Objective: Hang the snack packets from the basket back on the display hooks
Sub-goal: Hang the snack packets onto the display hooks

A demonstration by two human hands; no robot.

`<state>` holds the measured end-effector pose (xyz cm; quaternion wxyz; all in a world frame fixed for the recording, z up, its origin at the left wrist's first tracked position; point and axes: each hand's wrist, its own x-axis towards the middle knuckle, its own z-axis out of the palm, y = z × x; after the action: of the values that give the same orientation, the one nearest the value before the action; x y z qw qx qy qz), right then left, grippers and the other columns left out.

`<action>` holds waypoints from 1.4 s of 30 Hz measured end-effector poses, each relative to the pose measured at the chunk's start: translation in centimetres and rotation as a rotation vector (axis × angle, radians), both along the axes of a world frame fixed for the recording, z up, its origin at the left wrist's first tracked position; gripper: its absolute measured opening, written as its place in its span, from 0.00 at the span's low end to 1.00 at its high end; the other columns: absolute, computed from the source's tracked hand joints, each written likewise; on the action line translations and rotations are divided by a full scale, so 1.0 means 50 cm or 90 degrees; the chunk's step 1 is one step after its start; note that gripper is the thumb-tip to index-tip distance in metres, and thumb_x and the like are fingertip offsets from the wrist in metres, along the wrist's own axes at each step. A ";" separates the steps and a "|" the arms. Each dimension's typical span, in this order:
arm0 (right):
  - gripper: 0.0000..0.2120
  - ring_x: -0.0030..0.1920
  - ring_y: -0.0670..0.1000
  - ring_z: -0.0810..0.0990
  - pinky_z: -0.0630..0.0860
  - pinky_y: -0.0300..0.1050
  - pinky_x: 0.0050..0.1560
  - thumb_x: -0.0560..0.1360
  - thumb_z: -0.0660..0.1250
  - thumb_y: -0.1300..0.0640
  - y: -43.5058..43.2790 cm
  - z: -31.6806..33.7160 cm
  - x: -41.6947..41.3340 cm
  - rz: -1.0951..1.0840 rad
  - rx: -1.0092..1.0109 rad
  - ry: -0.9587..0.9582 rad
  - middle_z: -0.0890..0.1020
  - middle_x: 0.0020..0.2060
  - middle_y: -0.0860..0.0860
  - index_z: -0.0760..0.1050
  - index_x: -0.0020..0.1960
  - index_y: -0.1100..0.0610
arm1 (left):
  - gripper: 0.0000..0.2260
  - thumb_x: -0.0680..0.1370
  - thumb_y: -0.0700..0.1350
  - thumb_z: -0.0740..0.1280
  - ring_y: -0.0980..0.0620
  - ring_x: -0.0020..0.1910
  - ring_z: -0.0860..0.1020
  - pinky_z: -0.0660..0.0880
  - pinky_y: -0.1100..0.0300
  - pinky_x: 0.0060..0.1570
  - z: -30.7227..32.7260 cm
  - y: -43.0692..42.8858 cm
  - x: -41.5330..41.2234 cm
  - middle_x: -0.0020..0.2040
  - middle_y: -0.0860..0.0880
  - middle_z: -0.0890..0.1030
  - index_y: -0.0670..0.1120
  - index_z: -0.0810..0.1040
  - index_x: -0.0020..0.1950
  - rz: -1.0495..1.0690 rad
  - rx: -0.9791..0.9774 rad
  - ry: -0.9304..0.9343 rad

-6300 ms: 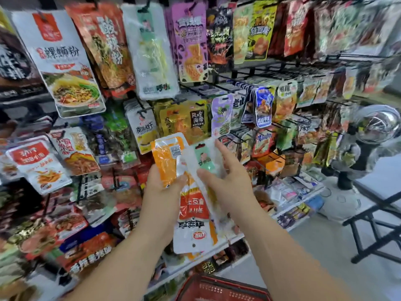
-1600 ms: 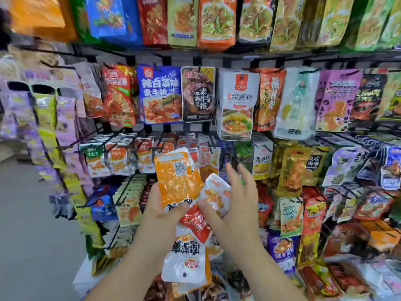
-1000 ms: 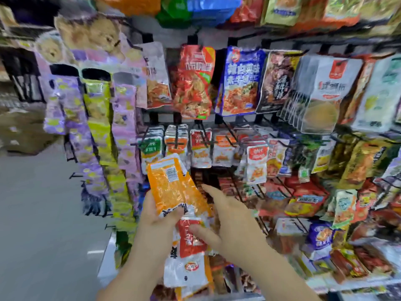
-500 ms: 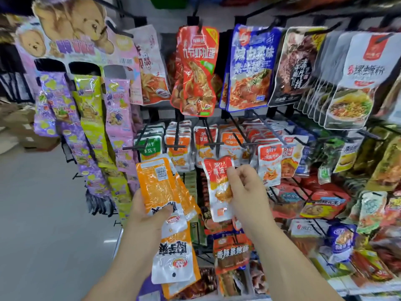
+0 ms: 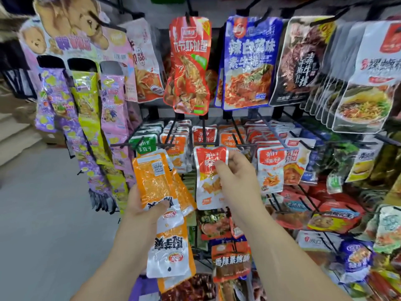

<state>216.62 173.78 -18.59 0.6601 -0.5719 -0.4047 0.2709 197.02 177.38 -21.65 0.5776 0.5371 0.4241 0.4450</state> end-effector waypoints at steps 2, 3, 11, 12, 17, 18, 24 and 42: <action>0.05 0.37 0.50 0.74 0.74 0.51 0.40 0.83 0.66 0.55 0.009 0.003 -0.004 0.004 0.012 -0.007 0.80 0.36 0.49 0.78 0.50 0.47 | 0.41 0.64 0.62 0.75 0.47 0.78 0.68 0.66 0.34 0.74 -0.005 0.011 -0.001 0.79 0.57 0.70 0.66 0.66 0.77 0.017 0.001 0.000; 0.04 0.37 0.50 0.75 0.75 0.48 0.40 0.83 0.66 0.54 0.012 0.003 -0.006 0.002 0.018 -0.017 0.82 0.40 0.51 0.78 0.51 0.47 | 0.40 0.65 0.61 0.75 0.47 0.78 0.68 0.66 0.34 0.74 -0.004 0.012 0.001 0.78 0.57 0.71 0.65 0.67 0.76 0.018 0.002 -0.006; 0.02 0.34 0.44 0.75 0.73 0.35 0.37 0.82 0.68 0.52 0.024 -0.019 -0.015 -0.026 0.030 -0.037 0.82 0.37 0.42 0.78 0.51 0.50 | 0.24 0.74 0.46 0.74 0.44 0.66 0.81 0.73 0.32 0.67 -0.004 0.037 0.008 0.65 0.55 0.83 0.64 0.76 0.67 0.007 -0.001 -0.009; 0.02 0.34 0.45 0.75 0.73 0.35 0.37 0.82 0.68 0.52 0.025 -0.021 -0.016 -0.031 0.028 -0.041 0.82 0.37 0.43 0.78 0.50 0.49 | 0.24 0.74 0.46 0.74 0.44 0.66 0.80 0.73 0.33 0.67 -0.002 0.038 0.011 0.65 0.55 0.83 0.64 0.76 0.67 0.003 -0.001 -0.012; 0.02 0.37 0.51 0.78 0.76 0.39 0.38 0.82 0.68 0.51 0.029 -0.025 -0.020 -0.052 0.016 -0.052 0.83 0.39 0.50 0.78 0.50 0.48 | 0.33 0.67 0.55 0.75 0.46 0.72 0.76 0.71 0.34 0.70 0.004 0.048 0.017 0.71 0.56 0.79 0.63 0.72 0.72 -0.019 0.000 -0.013; 0.02 0.36 0.48 0.77 0.75 0.37 0.37 0.82 0.68 0.51 0.032 -0.027 -0.019 -0.058 0.015 -0.052 0.83 0.39 0.49 0.78 0.50 0.48 | 0.34 0.67 0.56 0.75 0.46 0.73 0.75 0.70 0.34 0.72 0.003 0.050 0.017 0.72 0.56 0.78 0.63 0.72 0.73 -0.017 -0.003 -0.014; 0.07 0.31 0.41 0.71 0.68 0.31 0.34 0.81 0.68 0.50 0.040 -0.039 -0.024 -0.093 0.006 -0.060 0.76 0.29 0.38 0.78 0.46 0.50 | 0.34 0.67 0.56 0.75 0.47 0.76 0.72 0.67 0.35 0.74 0.002 0.059 0.010 0.75 0.56 0.75 0.63 0.71 0.74 -0.013 0.002 -0.023; 0.15 0.29 0.43 0.67 0.66 0.35 0.32 0.80 0.70 0.51 0.030 -0.022 -0.043 -0.157 -0.005 -0.091 0.71 0.26 0.40 0.70 0.37 0.51 | 0.26 0.72 0.48 0.73 0.46 0.69 0.78 0.71 0.34 0.70 -0.005 0.051 0.012 0.68 0.55 0.81 0.64 0.75 0.69 -0.003 0.023 -0.013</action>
<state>214.49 175.26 -19.68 0.6556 -0.6375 -0.3768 0.1477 197.60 179.93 -21.93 0.5731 0.5442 0.4086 0.4566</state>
